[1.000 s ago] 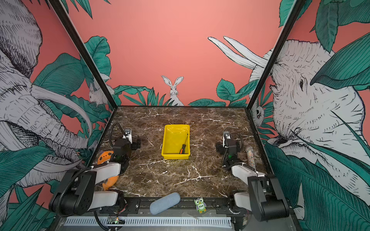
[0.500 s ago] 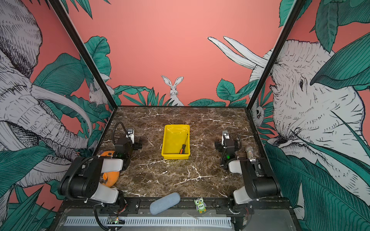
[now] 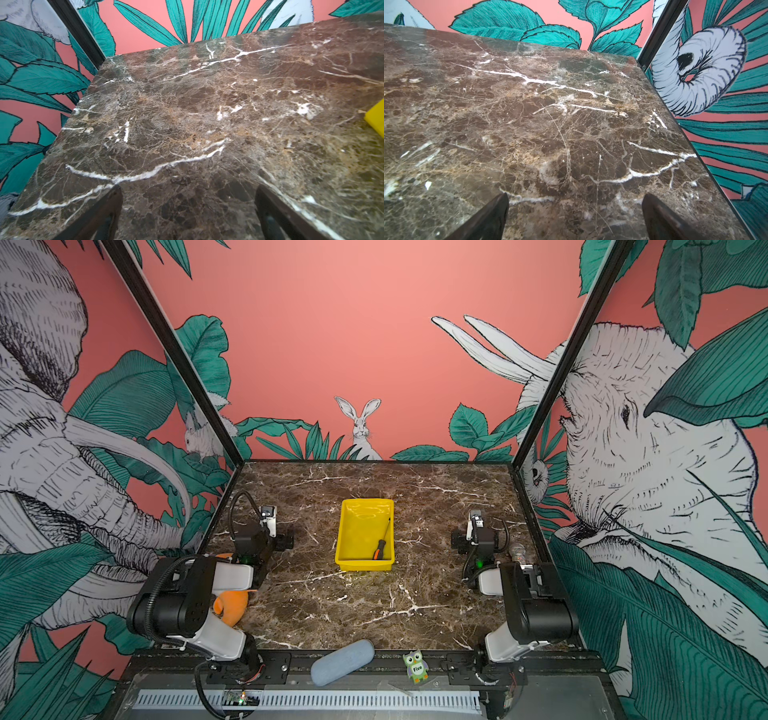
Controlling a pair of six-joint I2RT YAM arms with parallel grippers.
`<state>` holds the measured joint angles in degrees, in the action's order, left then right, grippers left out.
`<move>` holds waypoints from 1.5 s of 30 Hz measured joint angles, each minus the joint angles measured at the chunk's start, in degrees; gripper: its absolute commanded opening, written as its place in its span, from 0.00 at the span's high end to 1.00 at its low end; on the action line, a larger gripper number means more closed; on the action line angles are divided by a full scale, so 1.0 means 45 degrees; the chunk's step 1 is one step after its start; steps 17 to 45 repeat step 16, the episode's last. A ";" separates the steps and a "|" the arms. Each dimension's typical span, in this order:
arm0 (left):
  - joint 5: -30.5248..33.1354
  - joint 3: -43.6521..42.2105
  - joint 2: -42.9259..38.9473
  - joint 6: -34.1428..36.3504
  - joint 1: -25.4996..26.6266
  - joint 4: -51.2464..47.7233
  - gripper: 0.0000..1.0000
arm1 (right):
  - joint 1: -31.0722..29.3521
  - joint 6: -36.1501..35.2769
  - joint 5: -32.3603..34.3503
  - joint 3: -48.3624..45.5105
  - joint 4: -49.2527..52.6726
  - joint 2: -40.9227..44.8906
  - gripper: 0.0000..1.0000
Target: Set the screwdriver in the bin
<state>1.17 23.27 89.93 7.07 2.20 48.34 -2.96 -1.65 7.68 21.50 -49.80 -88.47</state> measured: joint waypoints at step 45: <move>-0.0073 0.0000 0.0000 0.0000 0.0000 -0.0005 0.00 | 0.0000 0.0005 -0.0015 0.0000 -0.0068 0.0000 0.01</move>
